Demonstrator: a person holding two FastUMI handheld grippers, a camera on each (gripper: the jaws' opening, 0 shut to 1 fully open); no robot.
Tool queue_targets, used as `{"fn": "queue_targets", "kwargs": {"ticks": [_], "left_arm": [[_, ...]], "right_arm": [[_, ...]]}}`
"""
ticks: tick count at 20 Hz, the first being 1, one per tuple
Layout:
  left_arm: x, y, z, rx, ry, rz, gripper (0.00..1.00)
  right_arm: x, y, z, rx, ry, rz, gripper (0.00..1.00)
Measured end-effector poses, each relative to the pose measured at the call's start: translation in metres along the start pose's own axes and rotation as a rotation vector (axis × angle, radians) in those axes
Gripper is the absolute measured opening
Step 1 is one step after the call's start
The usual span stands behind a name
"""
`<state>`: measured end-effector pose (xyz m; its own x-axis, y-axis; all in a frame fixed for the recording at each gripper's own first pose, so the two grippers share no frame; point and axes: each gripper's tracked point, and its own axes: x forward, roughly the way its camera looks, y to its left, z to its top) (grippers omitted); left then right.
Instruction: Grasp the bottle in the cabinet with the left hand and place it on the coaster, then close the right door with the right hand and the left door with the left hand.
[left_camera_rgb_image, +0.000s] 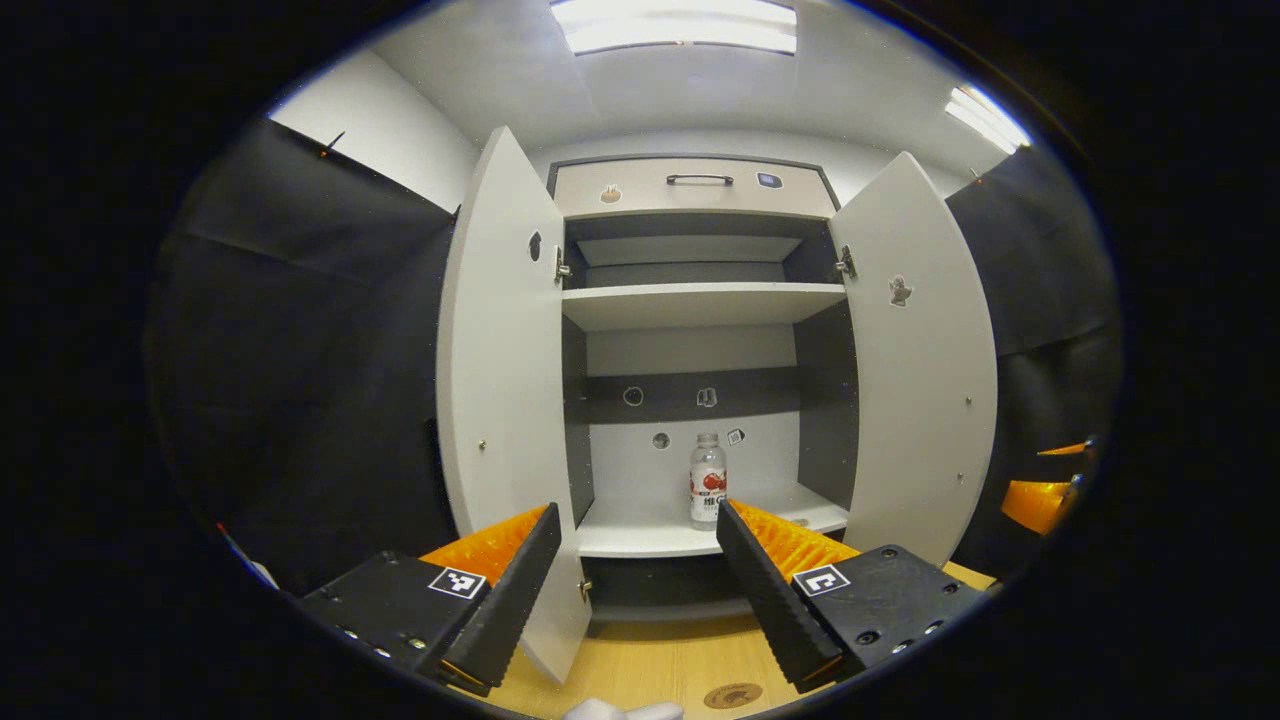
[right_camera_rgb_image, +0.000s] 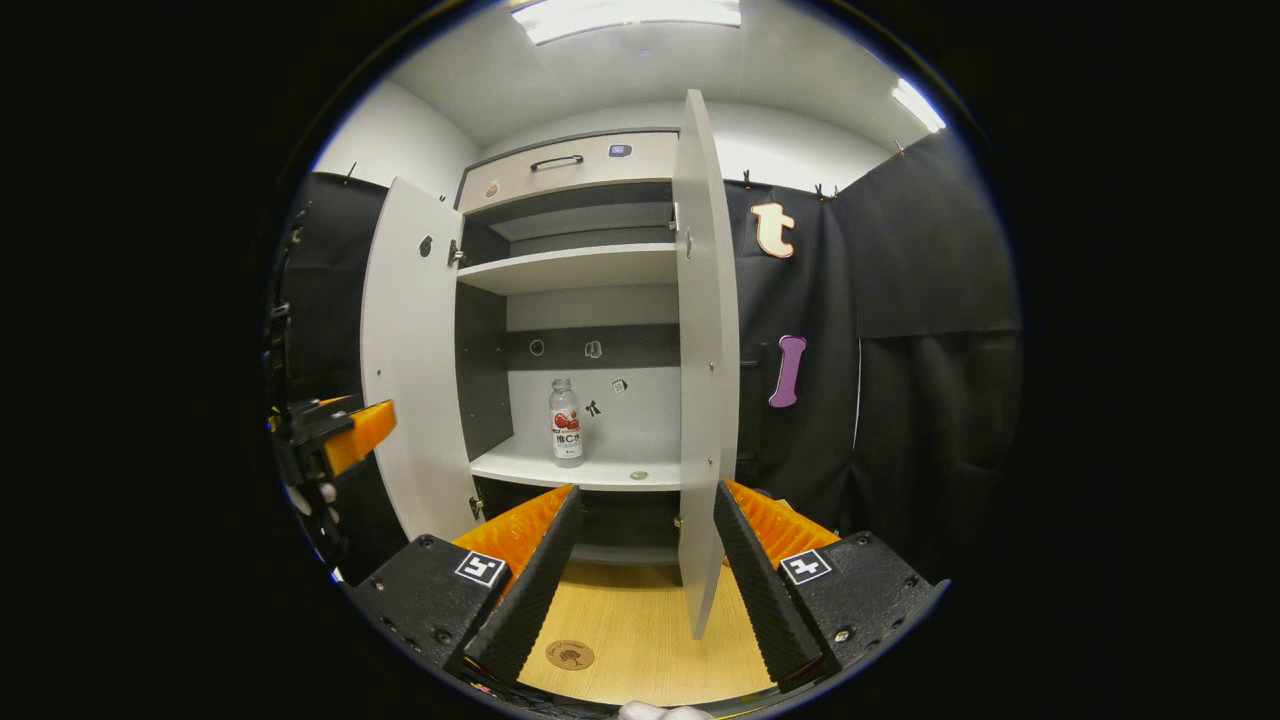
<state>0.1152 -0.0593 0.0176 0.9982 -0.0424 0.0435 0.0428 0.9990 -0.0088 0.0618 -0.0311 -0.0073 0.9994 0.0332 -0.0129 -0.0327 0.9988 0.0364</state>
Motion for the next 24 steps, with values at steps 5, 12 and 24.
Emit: {"fn": "queue_targets", "kwargs": {"ticks": [5, 12, 24], "left_arm": [[0.091, -0.032, 0.011, 0.014, -0.044, -0.029, 0.95], [0.223, -0.080, 0.006, -0.011, -0.060, -0.057, 0.95], [0.340, -0.092, -0.087, 0.065, 0.077, 0.017, 0.96]], "right_arm": [[0.014, -0.022, 0.008, -0.002, -0.005, -0.022, 0.82], [0.035, -0.066, 0.016, -0.016, -0.020, -0.092, 0.82], [0.069, -0.101, -0.006, -0.053, 0.084, -0.115, 0.82]]}}
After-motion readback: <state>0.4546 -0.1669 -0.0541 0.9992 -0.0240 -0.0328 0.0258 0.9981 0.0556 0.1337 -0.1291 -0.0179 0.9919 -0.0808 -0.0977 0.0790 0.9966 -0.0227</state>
